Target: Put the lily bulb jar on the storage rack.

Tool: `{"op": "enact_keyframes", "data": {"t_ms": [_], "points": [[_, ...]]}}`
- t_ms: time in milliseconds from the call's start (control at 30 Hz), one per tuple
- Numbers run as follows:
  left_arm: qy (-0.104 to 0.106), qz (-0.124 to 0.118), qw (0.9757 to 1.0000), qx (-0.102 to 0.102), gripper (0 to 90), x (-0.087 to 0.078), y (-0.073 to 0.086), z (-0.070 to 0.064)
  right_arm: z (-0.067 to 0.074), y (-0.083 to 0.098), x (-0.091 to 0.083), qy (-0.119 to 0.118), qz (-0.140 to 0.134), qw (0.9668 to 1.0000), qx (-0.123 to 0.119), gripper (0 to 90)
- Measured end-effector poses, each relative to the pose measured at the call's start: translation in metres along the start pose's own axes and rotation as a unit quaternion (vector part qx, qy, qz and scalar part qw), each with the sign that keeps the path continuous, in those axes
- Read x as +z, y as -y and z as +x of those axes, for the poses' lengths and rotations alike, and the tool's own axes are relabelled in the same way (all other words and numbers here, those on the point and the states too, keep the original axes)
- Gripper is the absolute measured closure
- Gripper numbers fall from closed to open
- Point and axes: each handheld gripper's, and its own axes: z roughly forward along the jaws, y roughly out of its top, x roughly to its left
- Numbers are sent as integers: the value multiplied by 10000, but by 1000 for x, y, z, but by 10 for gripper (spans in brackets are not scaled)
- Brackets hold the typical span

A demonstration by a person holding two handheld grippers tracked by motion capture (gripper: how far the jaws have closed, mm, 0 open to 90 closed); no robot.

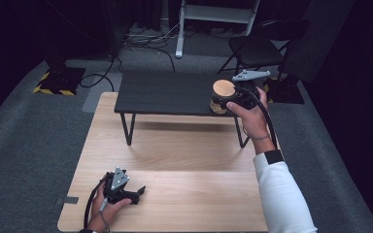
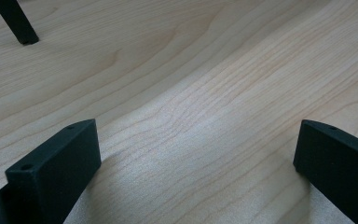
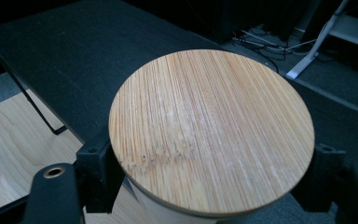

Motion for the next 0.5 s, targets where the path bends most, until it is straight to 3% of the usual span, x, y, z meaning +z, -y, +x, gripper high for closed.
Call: {"op": "enact_keyframes", "data": {"t_ms": [367,500], "points": [[3,-2,10000,10,5,0,0,0,-7,9,8,-88,-164,9997,141,240],[4,-1,10000,12,5,0,0,0,-4,13,9,19,-288,9996,72,139]]}}
